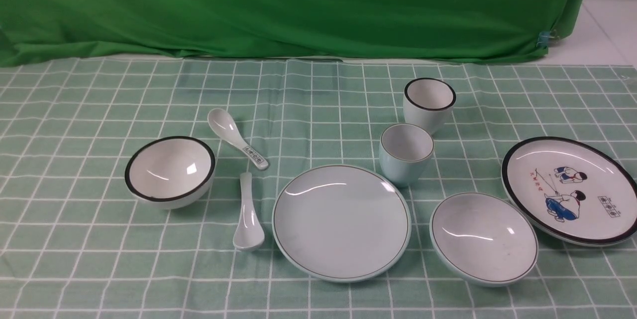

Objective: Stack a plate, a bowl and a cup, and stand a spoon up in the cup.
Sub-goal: Use the right arm to grab a blue rice bowl

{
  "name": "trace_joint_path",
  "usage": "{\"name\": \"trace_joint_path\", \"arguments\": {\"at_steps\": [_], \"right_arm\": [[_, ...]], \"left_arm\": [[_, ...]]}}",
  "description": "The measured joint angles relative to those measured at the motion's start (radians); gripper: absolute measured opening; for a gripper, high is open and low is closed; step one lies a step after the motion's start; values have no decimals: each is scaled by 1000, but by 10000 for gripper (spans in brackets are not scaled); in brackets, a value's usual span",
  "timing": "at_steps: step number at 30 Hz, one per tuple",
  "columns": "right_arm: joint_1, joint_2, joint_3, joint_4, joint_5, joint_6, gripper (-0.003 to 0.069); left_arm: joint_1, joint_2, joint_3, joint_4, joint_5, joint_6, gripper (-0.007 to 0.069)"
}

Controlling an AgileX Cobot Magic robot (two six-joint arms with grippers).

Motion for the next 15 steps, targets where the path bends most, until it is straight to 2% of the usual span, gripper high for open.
{"name": "trace_joint_path", "arguments": {"at_steps": [2, 4, 7, 9, 13, 15], "right_arm": [[0, 0, 0, 0, 0, 0, 242], [0, 0, 0, 0, 0, 0, 242], [0, 0, 0, 0, 0, 0, 242], [0, 0, 0, 0, 0, 0, 242], [0, 0, 0, 0, 0, 0, 242], [0, 0, 0, 0, 0, 0, 242]], "left_arm": [[0, 0, 0, -3, -56, -30, 17], [-1, 0, -10, 26, -43, -81, 17], [-40, 12, -109, 141, 121, -138, 17], [-74, 48, -193, 190, 230, -126, 17], [-194, 288, -419, 212, 519, 82, 17], [-236, 375, -473, 210, 596, 171, 17]]}}
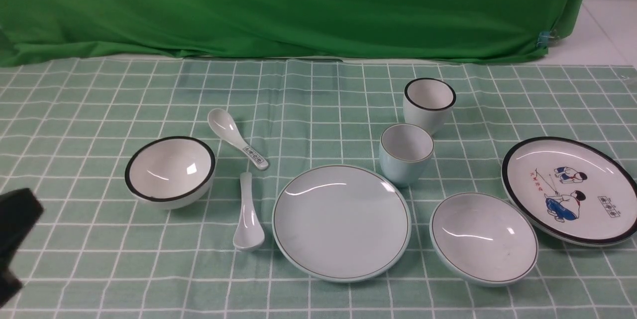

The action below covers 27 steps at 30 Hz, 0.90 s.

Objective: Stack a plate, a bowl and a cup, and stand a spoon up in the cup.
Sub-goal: Use the right arm to grab a blue rice bowl

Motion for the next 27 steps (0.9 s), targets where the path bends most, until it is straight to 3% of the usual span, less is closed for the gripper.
{"name": "trace_joint_path", "arguments": {"at_steps": [4, 10, 15, 18, 23, 27], "right_arm": [[0, 0, 0, 0, 0, 0, 242], [0, 0, 0, -7, -5, -1, 242], [0, 0, 0, -6, -54, 2, 242], [0, 0, 0, 44, -139, 121, 242], [0, 0, 0, 84, -342, 476, 242], [5, 0, -1, 87, -359, 566, 238]], "left_arm": [[-72, 219, -98, -1, 67, 132, 17], [-148, 434, -167, -70, 69, 165, 17], [-154, 481, -168, -132, 74, 204, 17], [-154, 462, -168, -138, 74, 242, 17], [-154, 446, -168, -121, 82, 266, 17], [-154, 446, -167, -118, 107, 269, 17]]}}
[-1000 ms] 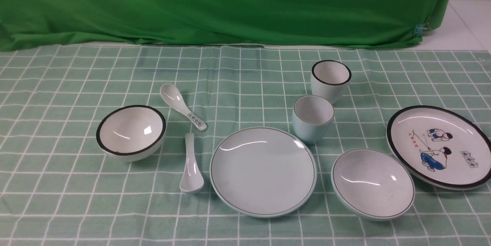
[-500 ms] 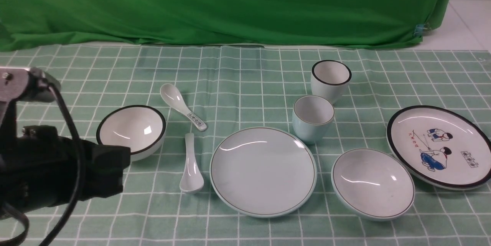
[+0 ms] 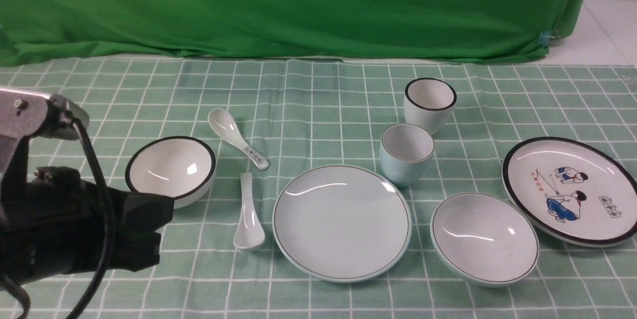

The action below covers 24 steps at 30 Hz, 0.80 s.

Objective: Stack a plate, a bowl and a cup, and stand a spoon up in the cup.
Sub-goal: Use the right arm to grab a blue rice bowl

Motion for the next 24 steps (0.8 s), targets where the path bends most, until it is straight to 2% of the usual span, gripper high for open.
{"name": "trace_joint_path", "arguments": {"at_steps": [2, 5, 6, 7, 8, 9, 12, 17, 24], "right_arm": [[20, 11, -26, 2, 80, 9, 219], [85, 88, -152, 4, 241, -68, 181], [130, 155, -217, 5, 326, -146, 171], [130, 156, -231, 6, 340, -160, 169], [172, 225, -289, 5, 397, -215, 165], [255, 384, -449, 3, 552, -342, 161], [380, 696, -665, -34, 755, -472, 163], [471, 995, -839, -103, 884, -519, 203], [492, 1331, -988, -114, 936, -601, 318]], "left_arm": [[0, 0, 0, 0, 8, 0, 17], [0, 0, 0, 1, 15, 2, 17], [0, 0, 0, 1, 15, 3, 17], [0, 0, 0, 1, 15, 3, 17], [0, 0, 0, 1, 15, 4, 17], [0, 0, 0, 1, 15, 12, 17], [0, -1, 0, -13, 18, 37, 17], [0, -26, 0, -73, 52, 84, 17], [0, -139, 0, -134, 118, 163, 17]]}}
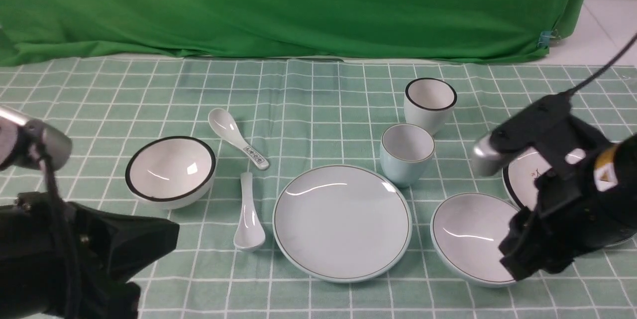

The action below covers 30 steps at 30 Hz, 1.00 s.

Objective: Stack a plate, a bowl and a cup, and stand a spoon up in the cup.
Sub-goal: Use the right arm to grab a blue rice bowl

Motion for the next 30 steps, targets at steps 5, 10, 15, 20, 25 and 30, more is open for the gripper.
{"name": "trace_joint_path", "arguments": {"at_steps": [5, 10, 15, 20, 25, 30], "right_arm": [[0, 159, -39, 5, -18, -8, 379], [0, 274, -40, 30, -103, -11, 437], [0, 347, -41, 34, -170, -15, 461], [0, 416, -41, 34, -215, -20, 462], [0, 448, -41, 33, -222, -37, 440], [0, 461, -48, 16, -219, -59, 331]], "left_arm": [[0, -130, 0, -10, 9, 5, 17], [0, -226, 0, -10, -6, 11, 17], [0, -238, 0, -14, -25, 24, 17], [0, -238, 0, -14, -32, 26, 17], [0, -238, 0, -15, -32, 27, 17], [0, -238, 0, -15, -32, 27, 17]]}}
